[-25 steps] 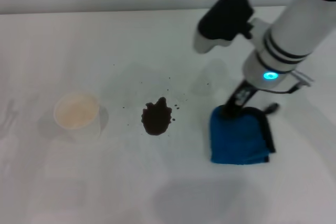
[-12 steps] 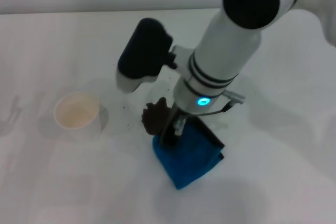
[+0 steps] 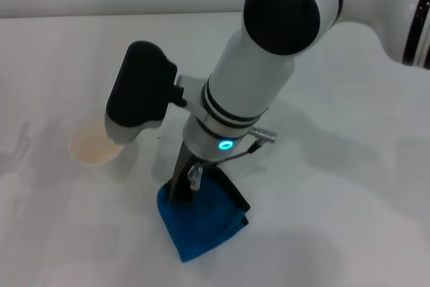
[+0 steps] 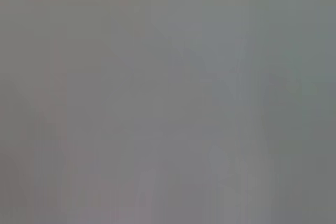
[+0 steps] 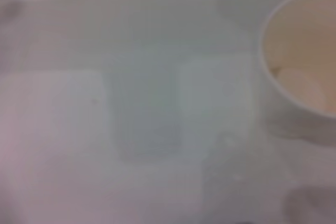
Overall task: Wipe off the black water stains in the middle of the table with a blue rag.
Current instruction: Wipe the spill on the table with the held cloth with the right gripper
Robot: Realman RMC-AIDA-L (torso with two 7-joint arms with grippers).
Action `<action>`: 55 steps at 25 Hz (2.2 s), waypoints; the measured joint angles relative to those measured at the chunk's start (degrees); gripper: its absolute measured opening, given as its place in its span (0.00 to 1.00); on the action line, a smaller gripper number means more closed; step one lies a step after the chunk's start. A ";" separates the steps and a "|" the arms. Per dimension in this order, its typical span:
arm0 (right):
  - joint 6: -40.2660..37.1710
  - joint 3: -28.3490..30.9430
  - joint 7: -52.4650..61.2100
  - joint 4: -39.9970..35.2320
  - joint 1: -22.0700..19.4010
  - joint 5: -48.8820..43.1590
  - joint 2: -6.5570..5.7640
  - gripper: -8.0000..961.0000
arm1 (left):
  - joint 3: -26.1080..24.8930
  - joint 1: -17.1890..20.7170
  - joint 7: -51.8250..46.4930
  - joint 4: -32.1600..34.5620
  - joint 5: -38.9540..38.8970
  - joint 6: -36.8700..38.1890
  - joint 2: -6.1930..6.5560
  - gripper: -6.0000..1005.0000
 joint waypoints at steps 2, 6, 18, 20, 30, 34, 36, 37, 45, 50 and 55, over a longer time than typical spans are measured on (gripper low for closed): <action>-0.98 0.13 -0.07 1.52 0.66 -0.30 0.00 0.07 | 0.00 0.23 0.00 0.04 0.06 0.00 0.01 0.89; -2.61 0.26 0.42 4.36 1.61 -2.71 0.01 0.07 | 0.00 0.50 0.00 0.07 0.13 0.01 0.01 0.89; -8.33 0.53 5.80 10.45 3.10 -12.74 0.00 0.07 | 0.00 0.08 0.00 0.07 -0.21 -0.13 0.01 0.89; -9.10 0.52 6.44 11.89 3.67 -13.71 0.01 0.07 | 0.00 0.02 0.00 0.07 -0.22 -0.18 0.01 0.89; -9.07 7.20 11.39 16.08 4.15 -27.31 0.00 0.08 | 0.00 -0.11 0.00 0.07 -0.34 -0.81 0.01 0.89; -8.27 8.53 14.38 16.81 3.75 -33.81 0.00 0.08 | 0.00 -0.32 0.00 0.07 -0.37 -0.89 0.07 0.89; -8.24 9.67 14.76 17.79 3.68 -35.47 0.00 0.08 | 0.00 -0.56 0.00 0.07 -0.37 -1.01 0.09 0.89; -8.26 10.41 14.78 18.34 3.66 -36.09 -0.05 0.08 | 0.00 -0.57 0.00 0.07 -0.37 -1.03 0.09 0.89; -7.95 12.39 11.09 19.32 3.19 -34.73 0.01 0.07 | 0.00 -1.33 0.00 0.07 -0.37 -1.96 0.10 0.89; -6.54 11.64 1.12 17.75 3.22 -20.61 0.01 0.07 | 0.00 -1.88 0.00 0.07 -0.36 -3.00 0.10 0.89; -6.27 6.07 -3.83 16.75 3.45 -9.51 0.00 0.07 | 0.00 -2.60 0.00 0.07 -0.32 -4.00 0.06 0.89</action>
